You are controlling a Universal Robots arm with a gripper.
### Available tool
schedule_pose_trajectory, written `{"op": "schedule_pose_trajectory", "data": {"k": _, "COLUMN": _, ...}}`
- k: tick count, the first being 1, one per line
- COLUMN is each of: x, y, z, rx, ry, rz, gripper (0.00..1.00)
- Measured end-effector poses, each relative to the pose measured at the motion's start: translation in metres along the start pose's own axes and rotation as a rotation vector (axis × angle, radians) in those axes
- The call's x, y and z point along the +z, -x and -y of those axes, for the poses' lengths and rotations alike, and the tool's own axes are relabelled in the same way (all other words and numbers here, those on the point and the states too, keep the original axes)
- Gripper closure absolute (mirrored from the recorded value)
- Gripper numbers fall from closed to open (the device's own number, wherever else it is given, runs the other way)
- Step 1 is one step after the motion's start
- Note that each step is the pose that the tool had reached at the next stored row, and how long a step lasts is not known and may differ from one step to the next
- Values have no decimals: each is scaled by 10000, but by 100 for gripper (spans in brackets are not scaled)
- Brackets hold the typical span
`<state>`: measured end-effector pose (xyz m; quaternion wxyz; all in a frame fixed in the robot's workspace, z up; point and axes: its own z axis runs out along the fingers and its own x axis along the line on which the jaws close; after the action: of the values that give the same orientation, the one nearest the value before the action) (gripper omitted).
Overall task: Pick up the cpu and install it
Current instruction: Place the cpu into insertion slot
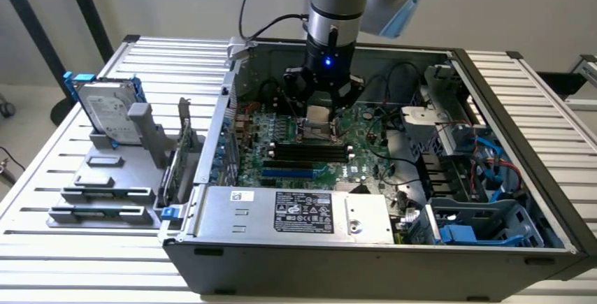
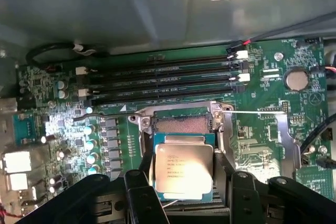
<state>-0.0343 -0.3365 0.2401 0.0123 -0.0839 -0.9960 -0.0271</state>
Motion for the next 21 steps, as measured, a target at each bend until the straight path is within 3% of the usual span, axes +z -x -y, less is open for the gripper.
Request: {"op": "schedule_pose_trajectory", "data": {"k": 21, "x": 18, "y": 0, "z": 1, "rx": 3814, "ry": 110, "rz": 199, "gripper": 45}}
